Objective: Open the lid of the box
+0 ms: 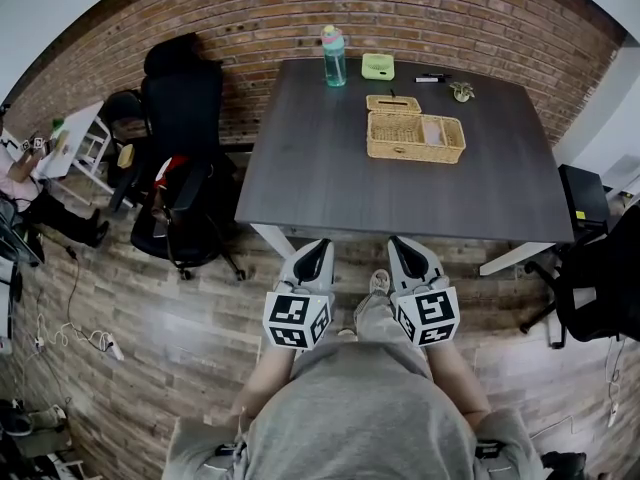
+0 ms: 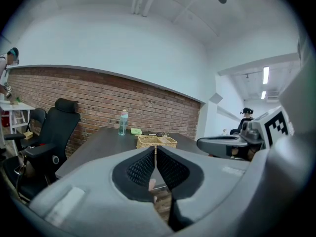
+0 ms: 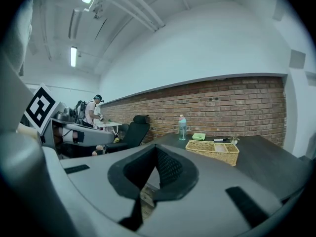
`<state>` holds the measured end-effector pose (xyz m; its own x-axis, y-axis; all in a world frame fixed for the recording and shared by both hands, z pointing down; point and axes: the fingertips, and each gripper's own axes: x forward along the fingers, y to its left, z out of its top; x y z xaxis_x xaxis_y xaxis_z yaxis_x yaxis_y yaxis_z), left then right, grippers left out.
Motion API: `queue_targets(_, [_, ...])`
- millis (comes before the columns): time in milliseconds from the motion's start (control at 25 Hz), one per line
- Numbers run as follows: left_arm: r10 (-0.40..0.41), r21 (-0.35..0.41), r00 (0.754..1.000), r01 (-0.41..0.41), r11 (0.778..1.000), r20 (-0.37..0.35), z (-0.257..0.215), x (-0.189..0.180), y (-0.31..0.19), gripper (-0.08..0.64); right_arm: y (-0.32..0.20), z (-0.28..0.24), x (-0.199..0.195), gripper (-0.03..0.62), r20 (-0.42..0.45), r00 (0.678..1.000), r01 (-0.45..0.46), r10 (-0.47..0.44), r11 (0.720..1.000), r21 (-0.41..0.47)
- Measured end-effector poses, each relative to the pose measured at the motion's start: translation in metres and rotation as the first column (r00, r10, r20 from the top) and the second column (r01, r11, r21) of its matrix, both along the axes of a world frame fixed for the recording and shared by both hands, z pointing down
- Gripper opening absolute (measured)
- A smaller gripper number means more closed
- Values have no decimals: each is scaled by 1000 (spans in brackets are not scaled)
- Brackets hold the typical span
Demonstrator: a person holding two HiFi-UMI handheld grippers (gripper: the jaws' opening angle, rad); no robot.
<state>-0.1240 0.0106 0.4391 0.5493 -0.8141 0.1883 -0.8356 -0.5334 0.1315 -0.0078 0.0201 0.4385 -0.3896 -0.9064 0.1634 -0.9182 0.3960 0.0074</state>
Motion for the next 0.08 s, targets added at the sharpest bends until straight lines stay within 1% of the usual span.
queue_targets(80, [2,-1,1000,-2,1000,-2,0,0,0,23,0,0,0,2,2,1000,0,0,1000,1])
